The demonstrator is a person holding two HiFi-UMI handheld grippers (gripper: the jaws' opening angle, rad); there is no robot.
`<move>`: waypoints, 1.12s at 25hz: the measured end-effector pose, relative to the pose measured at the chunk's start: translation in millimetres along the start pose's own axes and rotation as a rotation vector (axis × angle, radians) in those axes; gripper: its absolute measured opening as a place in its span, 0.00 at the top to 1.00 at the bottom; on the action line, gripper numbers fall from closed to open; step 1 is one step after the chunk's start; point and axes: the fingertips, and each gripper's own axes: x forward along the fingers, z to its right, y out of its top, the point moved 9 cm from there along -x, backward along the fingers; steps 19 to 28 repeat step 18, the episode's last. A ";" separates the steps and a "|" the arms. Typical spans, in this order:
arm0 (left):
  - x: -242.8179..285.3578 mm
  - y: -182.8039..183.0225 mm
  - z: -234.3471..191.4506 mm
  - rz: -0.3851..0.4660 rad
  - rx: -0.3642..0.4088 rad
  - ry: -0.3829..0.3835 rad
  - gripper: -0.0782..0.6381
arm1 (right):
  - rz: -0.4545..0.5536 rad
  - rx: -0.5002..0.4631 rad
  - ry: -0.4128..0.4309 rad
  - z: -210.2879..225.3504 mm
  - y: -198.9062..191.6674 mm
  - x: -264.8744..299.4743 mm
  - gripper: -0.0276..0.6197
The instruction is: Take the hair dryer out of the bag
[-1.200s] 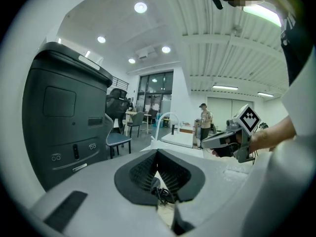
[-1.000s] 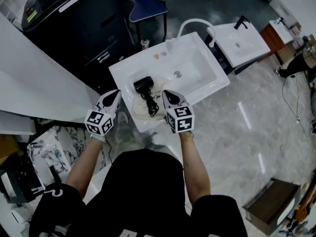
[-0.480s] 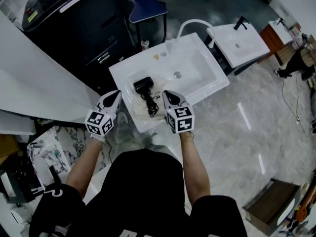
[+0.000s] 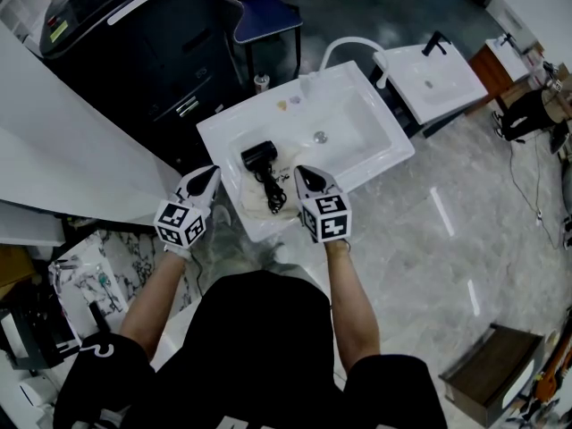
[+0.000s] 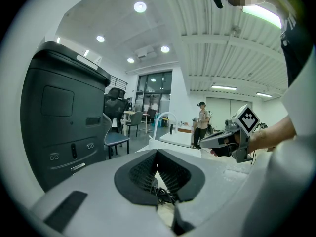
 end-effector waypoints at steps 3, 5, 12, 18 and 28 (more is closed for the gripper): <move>1.2 -0.9 0.1 -0.003 -0.001 -0.003 0.89 | 0.003 -0.002 -0.002 -0.8 2.0 -0.1 0.96; 2.5 -1.1 0.8 -0.004 -0.002 -0.006 0.89 | 0.002 -0.001 -0.003 0.3 1.2 -0.2 0.96; 3.6 -1.4 2.1 -0.005 -0.001 -0.009 0.89 | 0.002 0.003 -0.007 3.9 -2.8 -0.8 0.96; 4.0 -2.0 2.4 -0.005 0.000 -0.010 0.89 | 0.001 0.000 -0.005 3.8 -3.7 -0.6 0.96; 4.0 -2.0 2.4 -0.005 0.000 -0.010 0.89 | 0.001 0.000 -0.005 3.8 -3.7 -0.6 0.96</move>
